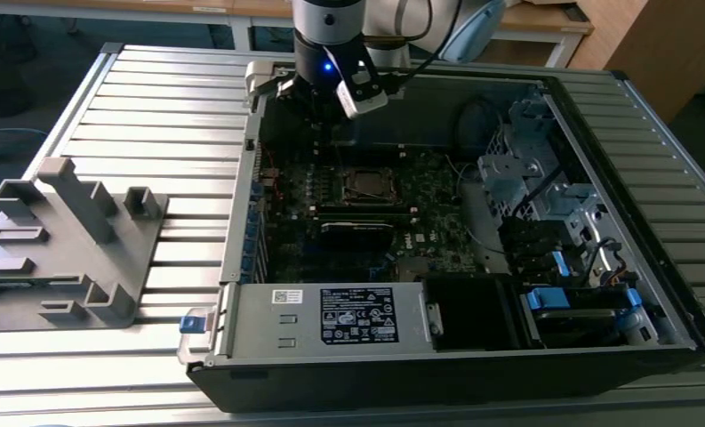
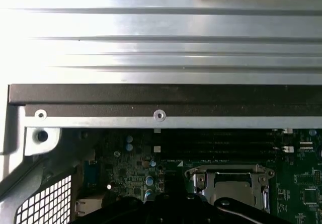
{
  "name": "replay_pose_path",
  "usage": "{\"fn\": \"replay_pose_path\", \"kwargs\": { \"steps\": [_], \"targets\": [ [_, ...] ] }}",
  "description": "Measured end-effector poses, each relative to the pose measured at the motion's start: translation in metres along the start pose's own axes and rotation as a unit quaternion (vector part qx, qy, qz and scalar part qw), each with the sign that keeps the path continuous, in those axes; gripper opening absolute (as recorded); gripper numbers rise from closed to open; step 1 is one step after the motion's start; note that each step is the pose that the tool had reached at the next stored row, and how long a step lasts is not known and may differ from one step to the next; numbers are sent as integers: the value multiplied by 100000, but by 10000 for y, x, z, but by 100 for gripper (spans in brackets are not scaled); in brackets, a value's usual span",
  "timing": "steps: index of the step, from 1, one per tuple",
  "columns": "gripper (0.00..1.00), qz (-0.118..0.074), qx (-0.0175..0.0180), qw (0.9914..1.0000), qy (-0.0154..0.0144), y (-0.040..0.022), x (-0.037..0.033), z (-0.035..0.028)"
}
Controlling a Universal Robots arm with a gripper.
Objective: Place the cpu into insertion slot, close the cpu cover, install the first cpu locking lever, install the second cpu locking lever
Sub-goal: 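Install the first cpu locking lever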
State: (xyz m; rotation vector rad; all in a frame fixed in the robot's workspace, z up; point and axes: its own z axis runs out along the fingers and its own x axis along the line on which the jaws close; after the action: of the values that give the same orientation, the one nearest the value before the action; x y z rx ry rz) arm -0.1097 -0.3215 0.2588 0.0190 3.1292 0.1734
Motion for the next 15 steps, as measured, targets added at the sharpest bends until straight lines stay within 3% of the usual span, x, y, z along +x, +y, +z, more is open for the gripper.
{"fn": "replay_pose_path", "kwargs": {
  "steps": [7, 15],
  "targets": [
    [11, 22, -668, 99998, 14, 12, 0, 4],
    [11, 20, -782, 99997, 18, 16, -42, 9]
  ]
}}
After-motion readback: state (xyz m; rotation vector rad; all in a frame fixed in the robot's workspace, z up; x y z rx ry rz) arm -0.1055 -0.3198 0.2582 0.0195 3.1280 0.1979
